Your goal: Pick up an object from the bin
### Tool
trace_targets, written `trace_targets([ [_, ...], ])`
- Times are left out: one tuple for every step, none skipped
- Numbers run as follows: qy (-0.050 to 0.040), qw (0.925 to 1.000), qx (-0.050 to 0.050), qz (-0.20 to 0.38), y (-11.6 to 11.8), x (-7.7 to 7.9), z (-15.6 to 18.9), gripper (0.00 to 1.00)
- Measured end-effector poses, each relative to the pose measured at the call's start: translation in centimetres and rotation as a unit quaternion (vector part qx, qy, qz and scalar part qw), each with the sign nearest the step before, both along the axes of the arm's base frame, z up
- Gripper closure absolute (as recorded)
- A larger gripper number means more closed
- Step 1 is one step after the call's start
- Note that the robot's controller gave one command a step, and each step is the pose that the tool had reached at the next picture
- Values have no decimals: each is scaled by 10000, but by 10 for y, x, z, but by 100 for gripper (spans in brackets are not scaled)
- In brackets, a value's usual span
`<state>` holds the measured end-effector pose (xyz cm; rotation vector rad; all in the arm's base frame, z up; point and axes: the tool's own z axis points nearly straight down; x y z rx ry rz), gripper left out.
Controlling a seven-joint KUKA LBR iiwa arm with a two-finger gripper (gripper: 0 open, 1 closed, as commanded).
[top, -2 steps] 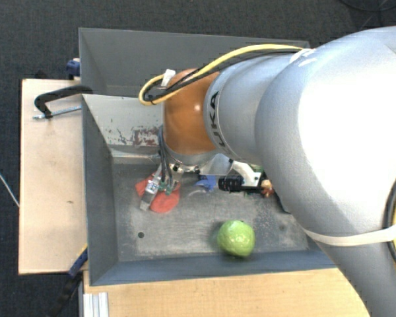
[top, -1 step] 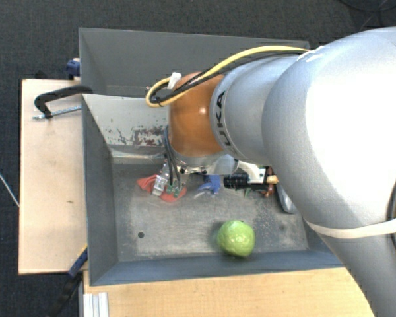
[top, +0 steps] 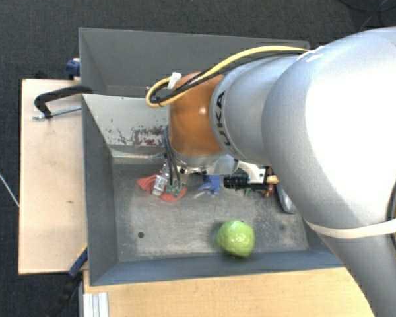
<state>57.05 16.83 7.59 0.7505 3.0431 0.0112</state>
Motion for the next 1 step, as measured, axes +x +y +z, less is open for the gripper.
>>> trace_targets([
  [59,9999,-27,109,-2,-7,37,100],
])
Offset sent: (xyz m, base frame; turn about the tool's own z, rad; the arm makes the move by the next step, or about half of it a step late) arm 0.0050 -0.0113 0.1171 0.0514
